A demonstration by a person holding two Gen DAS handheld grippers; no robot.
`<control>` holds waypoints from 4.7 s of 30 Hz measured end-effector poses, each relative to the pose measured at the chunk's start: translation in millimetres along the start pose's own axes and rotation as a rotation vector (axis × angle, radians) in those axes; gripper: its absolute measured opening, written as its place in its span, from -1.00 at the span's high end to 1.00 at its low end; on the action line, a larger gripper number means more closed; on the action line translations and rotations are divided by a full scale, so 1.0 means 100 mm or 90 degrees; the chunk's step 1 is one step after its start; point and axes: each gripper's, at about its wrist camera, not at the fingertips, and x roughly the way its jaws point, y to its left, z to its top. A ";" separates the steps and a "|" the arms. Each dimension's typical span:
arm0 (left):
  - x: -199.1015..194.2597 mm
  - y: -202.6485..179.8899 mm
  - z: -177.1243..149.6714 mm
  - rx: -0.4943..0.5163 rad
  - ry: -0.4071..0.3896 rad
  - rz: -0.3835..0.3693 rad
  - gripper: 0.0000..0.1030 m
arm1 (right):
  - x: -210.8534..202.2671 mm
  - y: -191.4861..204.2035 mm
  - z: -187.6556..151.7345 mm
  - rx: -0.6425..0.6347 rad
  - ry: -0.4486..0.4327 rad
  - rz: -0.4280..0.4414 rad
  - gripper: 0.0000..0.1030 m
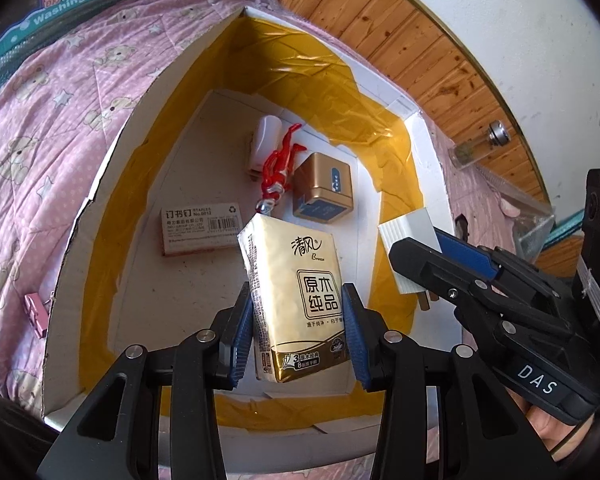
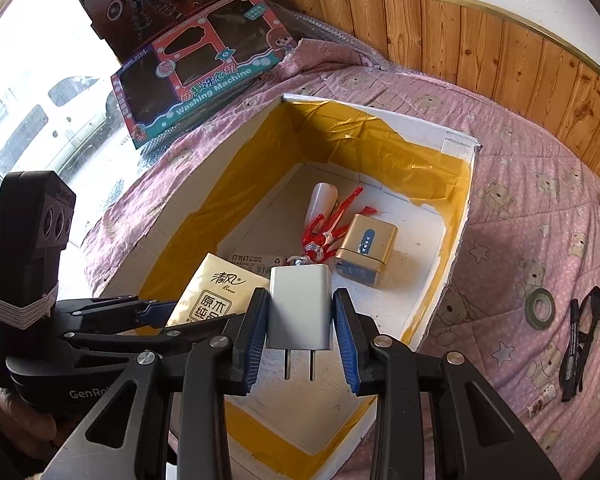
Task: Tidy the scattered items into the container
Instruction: 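Carry the tissue pack and white charger with both tools over the white box, then open both tools to drop the tissue pack and charger into the box, then move both tools back toward the marker and glasses on the bedspread, then grasp the black marker with the left tool while the right tool grasps the glasses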
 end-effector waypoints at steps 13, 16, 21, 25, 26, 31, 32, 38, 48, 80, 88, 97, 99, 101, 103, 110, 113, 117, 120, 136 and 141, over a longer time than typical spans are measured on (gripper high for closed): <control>0.21 0.00 0.05 0.029 0.076 0.014 0.15 | 0.21 -0.01 0.04 -0.077 0.074 0.015 0.33; 0.26 0.05 0.06 0.015 0.091 0.018 0.15 | 0.25 -0.01 0.03 -0.087 0.086 0.014 0.33; 0.28 0.10 0.08 -0.005 0.098 0.023 0.13 | 0.29 0.01 0.02 -0.104 0.093 0.005 0.33; 0.33 0.10 0.09 -0.012 0.111 0.026 0.08 | 0.29 0.03 0.03 -0.117 0.093 -0.007 0.33; 0.33 0.09 0.09 -0.012 0.111 0.030 0.07 | 0.29 0.02 0.02 -0.116 0.091 -0.009 0.32; 0.26 0.10 0.09 -0.026 0.106 0.033 0.07 | 0.11 -0.04 0.00 -0.095 0.063 -0.003 0.31; 0.22 0.10 0.09 -0.028 0.101 0.032 0.07 | 0.06 -0.05 0.00 -0.089 0.054 -0.002 0.31; -0.04 0.07 0.07 -0.040 0.064 0.032 0.07 | -0.30 -0.19 -0.15 -0.031 -0.009 0.021 0.31; -0.28 -0.29 -0.13 -0.019 0.027 0.025 0.07 | -0.56 -0.29 -0.53 0.065 -0.076 0.129 0.31; -0.18 -2.19 -0.52 0.215 -0.009 -0.032 0.07 | -1.34 -1.68 -1.34 0.283 -0.203 0.124 0.31; 0.22 -2.41 -0.41 0.221 0.013 -0.040 0.07 | -1.31 -1.99 -1.30 0.288 -0.196 0.093 0.31; 0.80 -2.58 -0.26 0.194 0.054 -0.056 0.07 | -1.26 -2.48 -1.24 0.291 -0.182 0.023 0.31; 0.94 -2.59 -0.24 0.184 0.065 -0.061 0.07 | -1.21 -2.60 -1.25 0.296 -0.176 0.003 0.31; 1.09 -2.63 -0.23 0.181 0.081 -0.063 0.07 | -1.13 -2.72 -1.26 0.305 -0.169 -0.007 0.31; 1.23 -2.68 -0.21 0.181 0.092 -0.064 0.07 | -1.06 -2.82 -1.26 0.309 -0.157 -0.025 0.31; 1.61 -2.78 -0.11 0.176 0.101 -0.064 0.07 | -0.80 -3.11 -1.21 0.309 -0.128 -0.074 0.31; 1.75 -2.80 -0.07 0.174 0.105 -0.059 0.07 | -0.65 -3.21 -1.15 0.303 -0.109 -0.081 0.31; 1.90 -2.84 -0.01 0.180 0.108 -0.053 0.07 | -0.46 -3.29 -1.09 0.295 -0.088 -0.084 0.31; 1.99 -2.88 0.04 0.192 0.103 -0.039 0.07 | -0.38 -3.36 -1.08 0.296 -0.078 -0.092 0.31; 2.33 -2.91 0.22 0.223 0.072 0.059 0.05 | -0.16 -3.63 -1.08 0.308 -0.044 -0.102 0.09; 2.27 -2.66 0.23 0.143 0.096 0.021 0.06 | 0.05 -3.45 -0.99 0.255 -0.019 -0.119 0.48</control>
